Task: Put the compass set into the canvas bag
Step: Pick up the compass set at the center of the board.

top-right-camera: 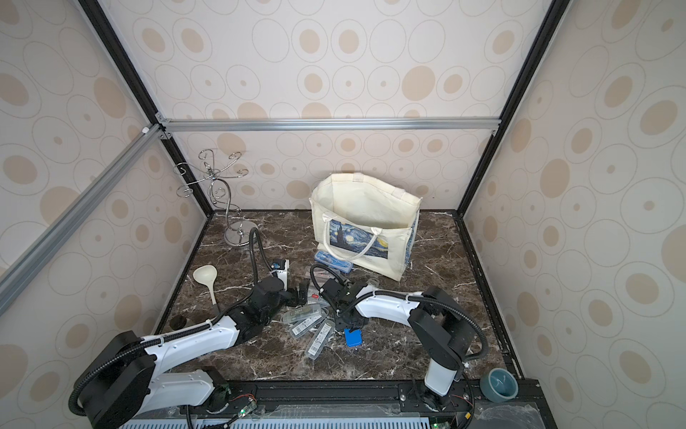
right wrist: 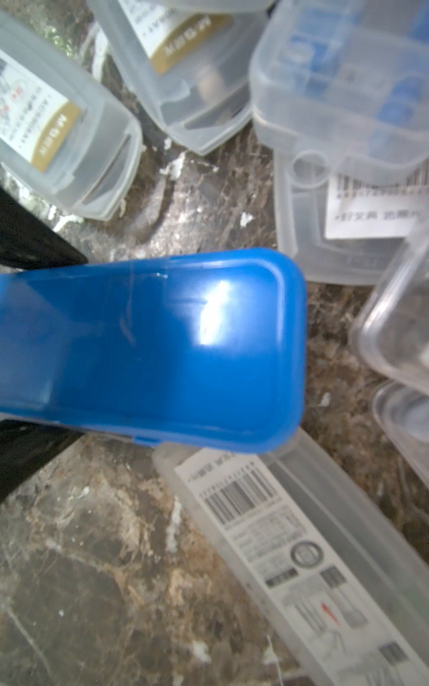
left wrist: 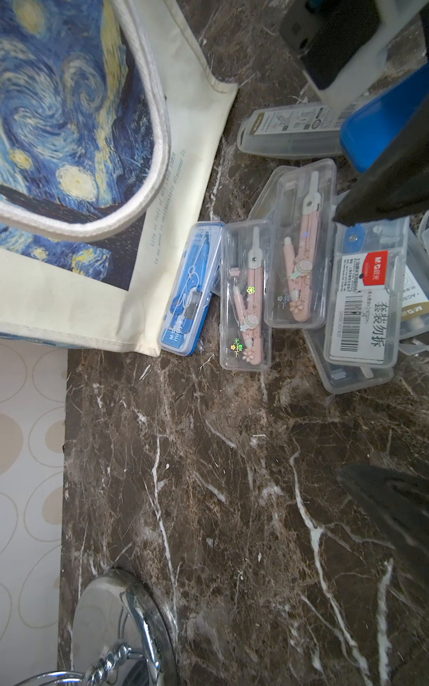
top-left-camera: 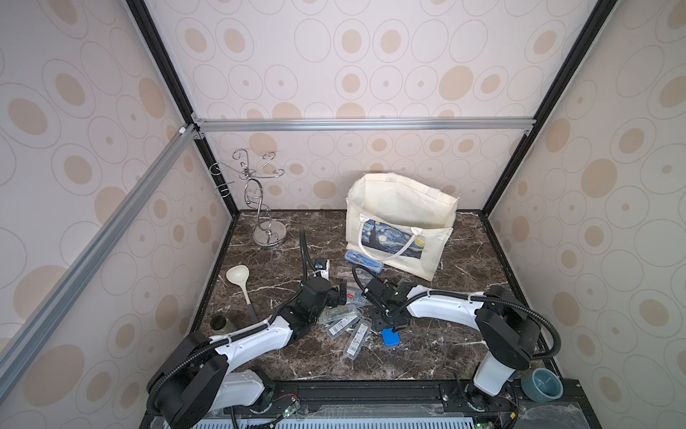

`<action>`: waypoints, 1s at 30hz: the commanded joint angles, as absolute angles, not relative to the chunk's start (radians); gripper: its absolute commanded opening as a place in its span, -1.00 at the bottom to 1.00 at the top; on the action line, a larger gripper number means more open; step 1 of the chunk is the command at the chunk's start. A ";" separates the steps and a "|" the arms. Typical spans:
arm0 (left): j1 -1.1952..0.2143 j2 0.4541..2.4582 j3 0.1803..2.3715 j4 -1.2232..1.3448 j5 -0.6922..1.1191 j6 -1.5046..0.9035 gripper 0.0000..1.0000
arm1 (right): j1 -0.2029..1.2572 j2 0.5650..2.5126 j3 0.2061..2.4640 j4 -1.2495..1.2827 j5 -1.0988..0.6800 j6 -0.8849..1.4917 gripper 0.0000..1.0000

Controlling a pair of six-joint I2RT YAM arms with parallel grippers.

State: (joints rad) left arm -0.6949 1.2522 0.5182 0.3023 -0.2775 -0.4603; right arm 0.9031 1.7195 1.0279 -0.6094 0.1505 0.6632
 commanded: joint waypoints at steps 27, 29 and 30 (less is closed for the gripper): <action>-0.678 1.209 0.508 0.321 -0.306 -0.485 1.00 | 0.896 1.618 1.453 -0.773 0.110 0.290 0.02; -0.678 1.193 0.502 0.315 -0.312 -0.484 1.00 | 0.879 1.641 1.543 -0.789 0.075 0.255 0.04; -0.675 1.186 0.502 0.310 -0.314 -0.483 1.00 | 0.870 1.650 1.580 -0.795 0.055 0.241 0.05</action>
